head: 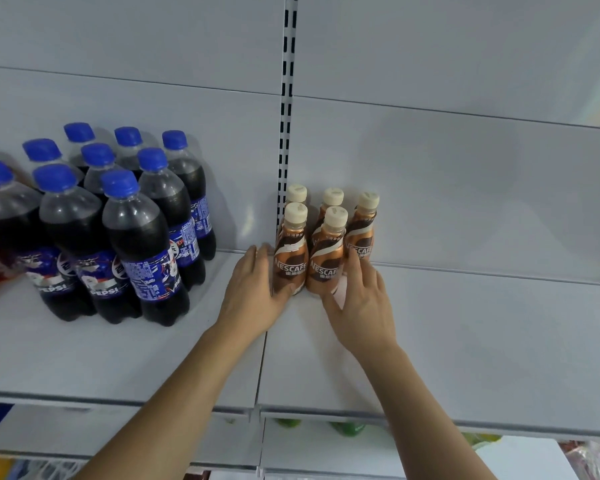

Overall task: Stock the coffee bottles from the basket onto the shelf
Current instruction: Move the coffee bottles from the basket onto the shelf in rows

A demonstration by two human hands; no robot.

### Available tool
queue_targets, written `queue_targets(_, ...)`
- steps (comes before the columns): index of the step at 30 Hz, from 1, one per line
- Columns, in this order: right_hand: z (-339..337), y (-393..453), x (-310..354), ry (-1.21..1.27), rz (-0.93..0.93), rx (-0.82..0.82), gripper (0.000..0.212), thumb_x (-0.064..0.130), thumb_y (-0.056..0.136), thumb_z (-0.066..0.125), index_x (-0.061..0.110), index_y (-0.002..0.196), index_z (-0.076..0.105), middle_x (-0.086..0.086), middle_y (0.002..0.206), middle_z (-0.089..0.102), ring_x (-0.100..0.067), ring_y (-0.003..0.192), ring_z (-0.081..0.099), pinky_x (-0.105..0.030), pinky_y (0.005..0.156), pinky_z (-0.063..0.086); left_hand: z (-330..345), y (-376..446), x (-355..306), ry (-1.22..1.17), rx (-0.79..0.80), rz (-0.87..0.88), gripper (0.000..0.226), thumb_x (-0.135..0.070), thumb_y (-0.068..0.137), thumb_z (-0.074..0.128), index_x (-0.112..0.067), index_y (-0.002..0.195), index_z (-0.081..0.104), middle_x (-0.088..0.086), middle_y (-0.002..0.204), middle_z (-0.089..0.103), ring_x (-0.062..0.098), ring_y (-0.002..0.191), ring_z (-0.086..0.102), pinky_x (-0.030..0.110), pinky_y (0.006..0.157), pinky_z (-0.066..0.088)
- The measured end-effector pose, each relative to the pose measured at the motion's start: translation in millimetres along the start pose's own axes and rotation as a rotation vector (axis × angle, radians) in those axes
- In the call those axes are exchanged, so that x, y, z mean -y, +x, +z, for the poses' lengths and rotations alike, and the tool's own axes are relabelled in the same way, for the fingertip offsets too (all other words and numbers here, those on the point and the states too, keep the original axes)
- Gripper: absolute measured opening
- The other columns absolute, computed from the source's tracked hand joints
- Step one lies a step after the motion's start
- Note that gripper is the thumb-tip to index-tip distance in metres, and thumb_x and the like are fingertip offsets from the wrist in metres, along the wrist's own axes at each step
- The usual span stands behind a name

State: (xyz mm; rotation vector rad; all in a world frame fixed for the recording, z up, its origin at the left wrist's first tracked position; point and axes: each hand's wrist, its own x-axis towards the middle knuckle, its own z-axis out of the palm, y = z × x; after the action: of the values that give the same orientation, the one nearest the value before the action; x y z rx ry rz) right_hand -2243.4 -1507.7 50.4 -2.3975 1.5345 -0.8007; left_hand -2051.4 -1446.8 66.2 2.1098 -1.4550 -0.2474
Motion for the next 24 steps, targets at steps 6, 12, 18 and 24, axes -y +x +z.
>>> queue_targets(6,-9.6,-20.3,-7.7,-0.180,0.000,0.105,0.085,0.059,0.105,0.051,0.016,0.172,0.022,-0.016,0.178,0.028,-0.042,0.165,0.022,-0.058,0.131,0.029,4.0,-23.9,10.7,0.215,-0.016,-0.009,0.095,-0.068,0.100,0.051,-0.012,0.170,0.020,0.017,0.179,0.013,0.034,0.166,0.012,0.049,0.134,0.016)
queue_targets(12,-21.8,-46.8,-10.5,-0.243,0.056,0.176,0.084,0.067,0.107,0.029,0.016,0.172,0.021,-0.016,0.181,0.017,-0.037,0.169,0.007,-0.055,0.136,0.016,11.0,-55.8,4.0,0.266,-0.038,0.072,0.090,-0.067,0.102,0.047,-0.013,0.170,0.022,0.016,0.179,0.013,0.034,0.166,0.012,0.051,0.135,0.013)
queue_targets(18,-49.8,-86.8,0.0,-0.275,0.161,0.108,0.079,0.065,0.110,0.029,0.019,0.174,0.016,-0.011,0.183,0.012,-0.031,0.170,0.002,-0.051,0.138,0.011,7.9,-80.5,-19.0,0.141,-0.033,0.285,0.087,-0.060,0.104,0.051,-0.018,0.171,0.015,0.010,0.179,0.017,0.030,0.166,0.016,0.052,0.134,0.019)
queue_targets(24,-67.4,-149.6,3.3,-0.298,0.292,0.018,0.072,0.058,0.112,0.033,0.019,0.172,0.023,-0.012,0.182,0.016,-0.031,0.170,0.005,-0.053,0.137,0.014,24.7,-113.3,-39.3,0.068,0.046,0.453,0.082,-0.061,0.107,0.045,-0.017,0.170,0.019,0.010,0.180,0.014,0.030,0.167,0.012,0.050,0.135,0.017)
